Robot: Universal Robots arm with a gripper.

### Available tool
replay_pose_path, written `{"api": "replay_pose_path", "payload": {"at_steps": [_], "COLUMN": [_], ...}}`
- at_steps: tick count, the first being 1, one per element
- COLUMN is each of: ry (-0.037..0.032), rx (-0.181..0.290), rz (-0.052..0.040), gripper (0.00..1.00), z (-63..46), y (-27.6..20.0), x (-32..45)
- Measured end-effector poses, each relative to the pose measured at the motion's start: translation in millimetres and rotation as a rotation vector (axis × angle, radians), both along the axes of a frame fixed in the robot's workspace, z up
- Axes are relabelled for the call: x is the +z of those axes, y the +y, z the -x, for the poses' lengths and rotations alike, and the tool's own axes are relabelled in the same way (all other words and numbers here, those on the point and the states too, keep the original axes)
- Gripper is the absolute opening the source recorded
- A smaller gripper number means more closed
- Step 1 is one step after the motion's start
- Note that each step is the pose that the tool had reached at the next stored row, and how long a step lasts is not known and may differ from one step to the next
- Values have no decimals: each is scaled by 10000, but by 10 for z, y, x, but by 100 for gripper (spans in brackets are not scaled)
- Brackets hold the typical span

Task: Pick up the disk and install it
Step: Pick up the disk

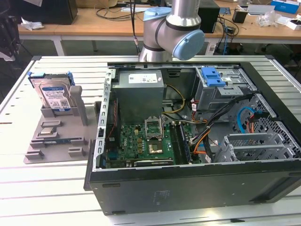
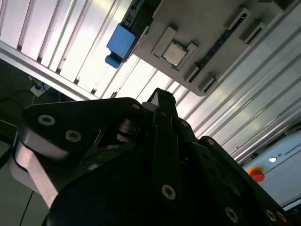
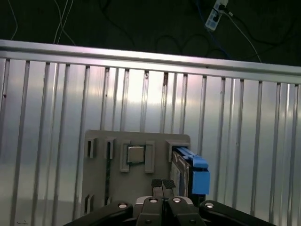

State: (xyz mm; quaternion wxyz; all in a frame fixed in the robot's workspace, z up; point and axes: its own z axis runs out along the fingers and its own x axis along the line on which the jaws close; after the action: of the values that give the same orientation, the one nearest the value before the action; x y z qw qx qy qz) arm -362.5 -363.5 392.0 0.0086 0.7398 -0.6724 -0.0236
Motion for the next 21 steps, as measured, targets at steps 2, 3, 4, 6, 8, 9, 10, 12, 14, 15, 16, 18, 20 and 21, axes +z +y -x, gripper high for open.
{"api": "replay_pose_path", "payload": {"at_steps": [2,3,4,6,8,9,10,12,14,15,16,18,20,21], "ry": [1,0,1,1,0,1,0,0,0,0,0,0,0,1], "rx": [340,400,402,134,-397,-477,-480,-485,-491,-493,-496,-501,-507,-511], "rz": [0,-1,0,1,1,0,0,0,0,0,0,0,0,0], "gripper": [11,11,11,11,11,11,11,11,11,11,17,23,36,42], "z": [0,0,0,0,0,0,0,0,0,0,0,-1,-1,-1], "y": [1,1,1,2,1,1,1,1,1,1,1,1,1,1], "x": [0,0,0,-1,-5,-5,-5,-5,-5,-5,-5,-5,-5,-5]}}
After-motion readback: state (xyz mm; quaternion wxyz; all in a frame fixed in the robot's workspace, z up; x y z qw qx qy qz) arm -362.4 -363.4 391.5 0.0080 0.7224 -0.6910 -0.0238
